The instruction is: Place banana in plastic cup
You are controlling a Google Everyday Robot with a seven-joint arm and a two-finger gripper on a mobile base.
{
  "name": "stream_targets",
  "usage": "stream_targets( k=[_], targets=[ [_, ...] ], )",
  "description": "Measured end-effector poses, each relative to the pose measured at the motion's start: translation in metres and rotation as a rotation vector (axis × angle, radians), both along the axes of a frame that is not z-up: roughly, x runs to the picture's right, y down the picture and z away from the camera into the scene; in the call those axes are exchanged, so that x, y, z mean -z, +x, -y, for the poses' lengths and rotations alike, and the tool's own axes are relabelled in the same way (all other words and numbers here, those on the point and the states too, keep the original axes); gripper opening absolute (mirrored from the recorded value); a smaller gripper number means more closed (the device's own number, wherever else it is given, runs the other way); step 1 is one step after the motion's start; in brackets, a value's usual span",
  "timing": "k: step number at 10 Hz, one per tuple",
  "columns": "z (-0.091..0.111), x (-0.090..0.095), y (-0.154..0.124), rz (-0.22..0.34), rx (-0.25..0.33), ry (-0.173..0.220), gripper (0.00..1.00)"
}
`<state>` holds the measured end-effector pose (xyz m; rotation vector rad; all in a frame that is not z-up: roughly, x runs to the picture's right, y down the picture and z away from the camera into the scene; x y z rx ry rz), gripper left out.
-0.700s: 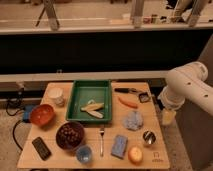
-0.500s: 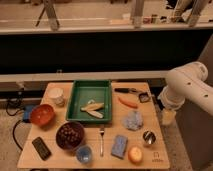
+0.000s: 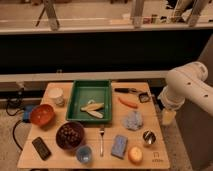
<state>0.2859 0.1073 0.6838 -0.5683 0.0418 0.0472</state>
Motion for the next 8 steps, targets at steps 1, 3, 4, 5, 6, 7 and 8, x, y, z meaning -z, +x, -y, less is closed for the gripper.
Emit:
stream_targets(
  k=[1,3,4,5,6,7,8],
  targets=[
    [0.0,0.0,0.0,0.0,0.0,0.0,0.8],
    [0.0,0.0,0.0,0.0,0.0,0.0,0.8],
    [0.0001,0.0,-0.0001,0.0,0.0,0.0,0.8],
    [0.0001,-0.0001,-0.0002,0.0,0.0,0.0,0.8],
    [0.0001,-0.0001,-0.0002,0.0,0.0,0.0,0.8],
    [0.0004,-0.0001,-0.0007,0.001,0.001,0.001,0.8],
    [0.0021,-0.0006,-0.0049,0.016,0.013,0.005,0.8]
  ],
)
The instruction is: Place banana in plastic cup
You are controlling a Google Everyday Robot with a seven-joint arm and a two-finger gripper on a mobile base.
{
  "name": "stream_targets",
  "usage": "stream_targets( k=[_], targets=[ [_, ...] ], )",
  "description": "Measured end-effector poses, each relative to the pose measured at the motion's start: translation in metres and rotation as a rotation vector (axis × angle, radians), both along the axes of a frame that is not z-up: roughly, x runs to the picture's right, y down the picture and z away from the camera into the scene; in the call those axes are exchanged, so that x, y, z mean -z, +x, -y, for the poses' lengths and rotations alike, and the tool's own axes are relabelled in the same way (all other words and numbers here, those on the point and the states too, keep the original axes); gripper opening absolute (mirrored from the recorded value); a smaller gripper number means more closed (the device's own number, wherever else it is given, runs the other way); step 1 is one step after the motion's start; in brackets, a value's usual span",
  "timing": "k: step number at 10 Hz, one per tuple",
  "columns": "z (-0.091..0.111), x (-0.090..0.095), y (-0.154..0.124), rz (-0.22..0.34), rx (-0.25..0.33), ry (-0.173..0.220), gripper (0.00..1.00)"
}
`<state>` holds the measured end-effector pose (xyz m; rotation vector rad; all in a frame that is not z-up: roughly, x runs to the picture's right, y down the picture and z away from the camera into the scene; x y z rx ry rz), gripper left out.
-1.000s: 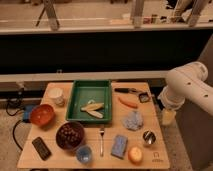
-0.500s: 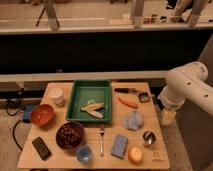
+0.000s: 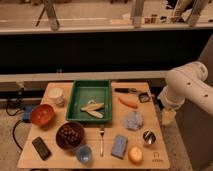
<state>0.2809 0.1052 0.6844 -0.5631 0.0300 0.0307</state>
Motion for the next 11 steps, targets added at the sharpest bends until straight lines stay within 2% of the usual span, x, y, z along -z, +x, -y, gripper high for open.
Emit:
stream_targets(
  k=[3,6,9,11],
  targets=[
    [0.008,-0.005,-0.032,0.058,0.045,0.01,0.8],
    [0.014,-0.008,-0.038,0.08,0.076,0.021,0.8],
    [0.021,-0.014,-0.068,0.126,0.114,0.024,0.8],
    [0.025,-0.017,-0.077,0.145,0.139,0.03,0.8]
  ],
)
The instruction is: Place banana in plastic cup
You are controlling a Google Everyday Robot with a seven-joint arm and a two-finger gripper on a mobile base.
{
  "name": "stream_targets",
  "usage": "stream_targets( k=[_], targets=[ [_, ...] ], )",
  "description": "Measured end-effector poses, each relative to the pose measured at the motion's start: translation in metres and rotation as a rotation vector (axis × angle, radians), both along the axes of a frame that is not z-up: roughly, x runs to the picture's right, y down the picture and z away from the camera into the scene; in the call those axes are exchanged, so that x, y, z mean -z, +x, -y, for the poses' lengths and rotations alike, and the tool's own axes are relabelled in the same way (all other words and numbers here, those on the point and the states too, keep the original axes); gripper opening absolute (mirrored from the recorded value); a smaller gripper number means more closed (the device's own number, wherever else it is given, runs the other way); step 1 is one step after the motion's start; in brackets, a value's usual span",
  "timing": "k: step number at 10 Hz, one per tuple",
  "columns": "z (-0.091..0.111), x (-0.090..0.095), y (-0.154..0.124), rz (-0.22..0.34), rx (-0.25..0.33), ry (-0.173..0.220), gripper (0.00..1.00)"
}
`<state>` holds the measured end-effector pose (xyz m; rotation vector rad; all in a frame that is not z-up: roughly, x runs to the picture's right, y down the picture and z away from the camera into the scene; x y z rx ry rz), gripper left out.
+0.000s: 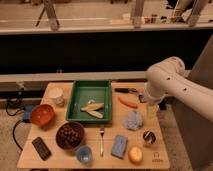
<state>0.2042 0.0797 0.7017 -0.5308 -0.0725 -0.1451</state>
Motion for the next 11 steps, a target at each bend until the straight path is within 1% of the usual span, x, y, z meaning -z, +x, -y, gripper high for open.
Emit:
stream_targets(
  k=[1,2,3,6,7,9,11],
  targets=[
    [0.003,-0.002,-0.007,0.008,0.014,0.005,0.8],
    [0.006,-0.004,-0.02,0.027,0.027,0.004,0.8],
    [0.009,-0.006,-0.029,0.041,0.034,0.004,0.8],
    [0.014,-0.012,-0.037,0.07,0.056,0.005,0.8],
    [0.017,-0.014,-0.044,0.082,0.067,0.007,0.8],
    [0.023,-0.019,-0.066,0.112,0.097,0.01,0.8],
    [0.028,-0.023,-0.073,0.126,0.121,0.017,0.8]
  ],
)
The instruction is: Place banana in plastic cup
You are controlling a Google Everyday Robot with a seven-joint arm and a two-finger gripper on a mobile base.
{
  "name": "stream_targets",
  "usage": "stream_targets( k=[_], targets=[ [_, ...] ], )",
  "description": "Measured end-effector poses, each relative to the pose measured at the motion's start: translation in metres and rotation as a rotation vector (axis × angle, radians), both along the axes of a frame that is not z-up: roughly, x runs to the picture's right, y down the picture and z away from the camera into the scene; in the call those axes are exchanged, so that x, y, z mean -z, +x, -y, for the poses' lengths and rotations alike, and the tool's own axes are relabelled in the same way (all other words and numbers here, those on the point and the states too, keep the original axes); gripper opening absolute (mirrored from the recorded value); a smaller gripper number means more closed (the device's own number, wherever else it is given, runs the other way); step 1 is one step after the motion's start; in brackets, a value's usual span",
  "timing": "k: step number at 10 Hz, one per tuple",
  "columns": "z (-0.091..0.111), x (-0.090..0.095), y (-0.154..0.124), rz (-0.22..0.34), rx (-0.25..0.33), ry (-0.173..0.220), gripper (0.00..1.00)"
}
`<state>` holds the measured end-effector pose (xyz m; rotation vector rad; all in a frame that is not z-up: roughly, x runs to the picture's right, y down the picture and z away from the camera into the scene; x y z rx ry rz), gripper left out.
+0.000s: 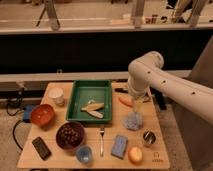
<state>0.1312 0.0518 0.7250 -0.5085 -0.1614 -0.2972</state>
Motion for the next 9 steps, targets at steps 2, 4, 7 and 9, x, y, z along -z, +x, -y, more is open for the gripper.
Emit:
stream_targets(
  k=[2,4,7,9],
  targets=[
    [0.007,-0.006,-0.024,0.031,0.024,0.001,0.8],
    [0.012,-0.01,-0.04,0.048,0.042,0.005,0.8],
    [0.017,-0.015,-0.055,0.073,0.066,0.01,0.8],
    [0.021,-0.022,-0.079,0.101,0.075,0.01,0.8]
  ],
)
